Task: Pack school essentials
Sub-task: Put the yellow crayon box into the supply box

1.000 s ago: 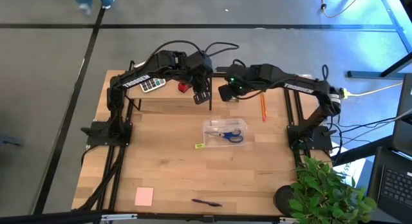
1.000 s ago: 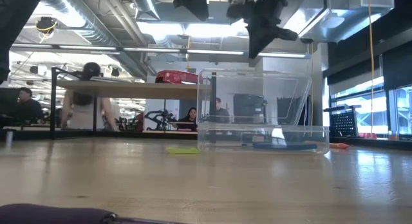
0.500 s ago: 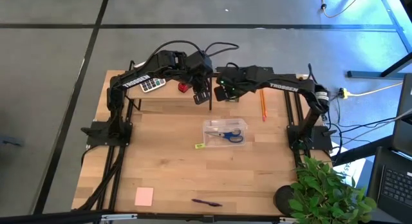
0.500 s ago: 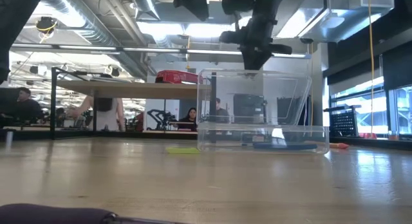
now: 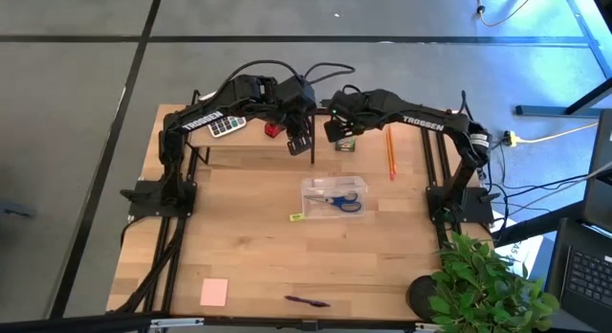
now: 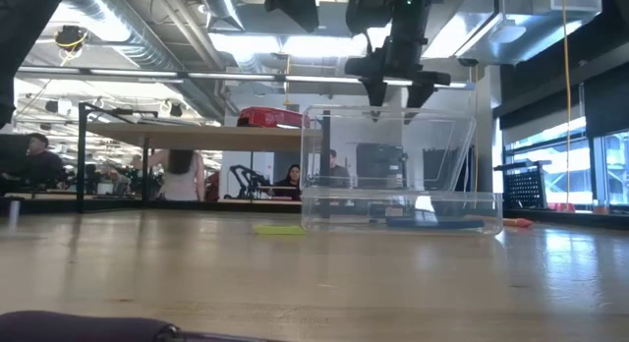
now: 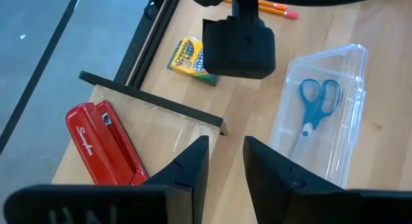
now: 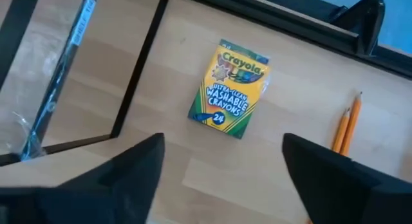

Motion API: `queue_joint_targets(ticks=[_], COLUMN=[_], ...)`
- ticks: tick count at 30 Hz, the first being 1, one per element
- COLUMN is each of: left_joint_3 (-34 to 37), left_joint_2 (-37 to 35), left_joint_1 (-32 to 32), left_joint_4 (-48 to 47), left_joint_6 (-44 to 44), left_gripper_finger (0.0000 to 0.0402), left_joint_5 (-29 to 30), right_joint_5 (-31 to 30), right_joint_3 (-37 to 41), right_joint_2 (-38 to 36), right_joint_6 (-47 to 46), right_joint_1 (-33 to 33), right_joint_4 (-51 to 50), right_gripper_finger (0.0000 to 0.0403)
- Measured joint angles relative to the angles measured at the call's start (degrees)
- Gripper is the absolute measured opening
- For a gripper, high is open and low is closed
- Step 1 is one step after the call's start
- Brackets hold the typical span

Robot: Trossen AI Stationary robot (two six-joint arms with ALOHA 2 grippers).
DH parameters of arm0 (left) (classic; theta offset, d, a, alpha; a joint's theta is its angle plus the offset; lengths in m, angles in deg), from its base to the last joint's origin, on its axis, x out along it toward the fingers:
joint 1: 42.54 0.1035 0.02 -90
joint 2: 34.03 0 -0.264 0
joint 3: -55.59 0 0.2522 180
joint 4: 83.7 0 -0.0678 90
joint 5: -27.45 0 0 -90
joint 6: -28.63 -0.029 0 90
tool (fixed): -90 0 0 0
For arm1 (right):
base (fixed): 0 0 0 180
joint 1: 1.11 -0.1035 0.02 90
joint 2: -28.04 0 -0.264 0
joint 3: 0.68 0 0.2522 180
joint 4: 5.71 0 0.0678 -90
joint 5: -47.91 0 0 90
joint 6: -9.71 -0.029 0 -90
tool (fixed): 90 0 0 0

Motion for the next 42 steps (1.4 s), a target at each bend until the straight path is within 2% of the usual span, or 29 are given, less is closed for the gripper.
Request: queue_joint_targets(ticks=[4,9,13,19,27,31,35,42], left_joint_3=[0.0,0.0,0.0,0.0,-0.02,-0.01,0.0,0.0], left_joint_2=[0.0,0.0,0.0,0.0,0.0,0.0,0.0,0.0], left_joint_1=[0.0,0.0,0.0,0.0,0.0,0.0,0.0,0.0], left_joint_4=[0.0,0.0,0.0,0.0,0.02,0.02,0.02,0.02], left_joint_6=[0.0,0.0,0.0,0.0,0.0,0.0,0.0,0.0], left_gripper_finger=[0.0089,0.0089,0.0089,0.0089,0.0089,0.0089,0.0089,0.0089], left_joint_5=[0.0,0.01,0.01,0.01,0.01,0.01,0.01,0.01], right_joint_5=[0.88,4.08,4.99,6.47,7.61,7.6,6.73,7.88], right_joint_3=[1.75,7.11,10.89,14.42,16.63,16.63,16.63,16.63], right_joint_2=[-0.09,-0.07,-0.07,-0.02,-0.02,-0.02,0.33,0.82], right_joint_6=[-0.17,0.04,0.0,-2.67,0.08,1.57,1.57,-1.8], right_joint_1=[0.53,2.2,3.98,5.34,5.34,5.59,5.78,6.14], right_joint_4=[1.09,5.73,11.65,15.37,16.91,18.1,18.9,19.19], right_gripper_finger=[0.0347,0.0349,0.035,0.035,0.035,0.0365,0.0395,0.0392])
